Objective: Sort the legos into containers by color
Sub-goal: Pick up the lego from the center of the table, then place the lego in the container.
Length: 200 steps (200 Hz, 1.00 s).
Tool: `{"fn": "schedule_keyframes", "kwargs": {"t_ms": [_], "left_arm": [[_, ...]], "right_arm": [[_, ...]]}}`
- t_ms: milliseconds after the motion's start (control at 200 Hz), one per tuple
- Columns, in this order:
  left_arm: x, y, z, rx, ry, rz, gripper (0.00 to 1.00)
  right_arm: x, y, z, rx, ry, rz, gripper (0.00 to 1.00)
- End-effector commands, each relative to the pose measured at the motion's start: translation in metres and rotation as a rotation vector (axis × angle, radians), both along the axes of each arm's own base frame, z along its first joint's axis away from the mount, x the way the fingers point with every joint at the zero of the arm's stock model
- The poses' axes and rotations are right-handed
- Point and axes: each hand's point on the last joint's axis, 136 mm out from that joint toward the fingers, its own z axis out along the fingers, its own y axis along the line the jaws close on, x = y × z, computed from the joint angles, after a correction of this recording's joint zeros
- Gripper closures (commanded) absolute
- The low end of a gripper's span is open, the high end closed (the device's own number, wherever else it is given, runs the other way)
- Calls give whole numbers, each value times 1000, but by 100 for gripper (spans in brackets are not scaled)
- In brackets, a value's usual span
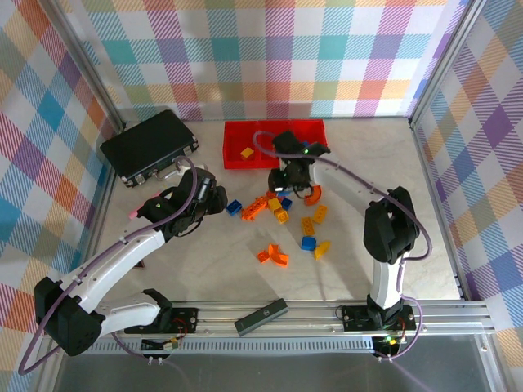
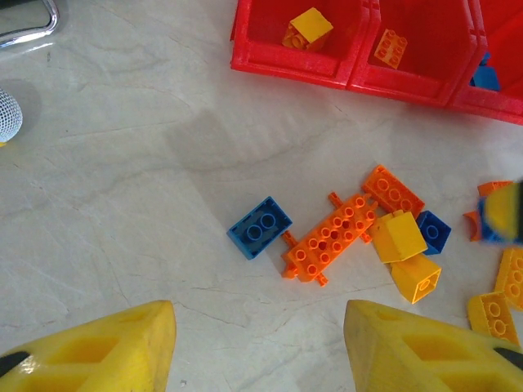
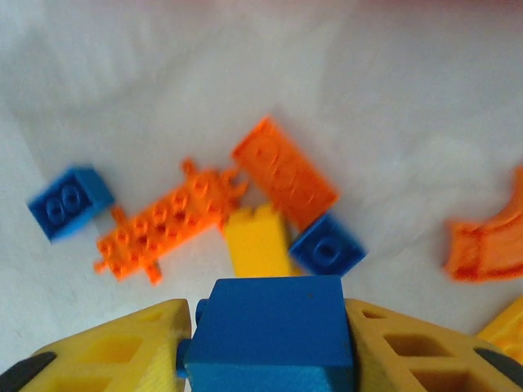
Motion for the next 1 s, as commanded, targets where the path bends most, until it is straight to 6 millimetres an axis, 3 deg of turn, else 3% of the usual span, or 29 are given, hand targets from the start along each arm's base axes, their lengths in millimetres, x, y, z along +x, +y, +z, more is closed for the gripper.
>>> {"fn": "schedule_keyframes", "kwargs": {"t_ms": [0,205,455,675,995], "left_arm": [[-4,10,9,10,-13,21,43],[-6,12,15,11,-19,24,43],[-9,14,15,11,-11,26,43],[-11,18,15,21,-11,35,43],[-11,17,16,16,-10,33,43]], "right_arm": [[42,-24,1,-8,-37,-62,54],[115,-53,-5,17,-81,-174,54],[170,-74,-12,37,-107,-253,54],[196,-79,-28,39,-133,-270,52],[207,-78,-50,23,-131,-264,49]]}}
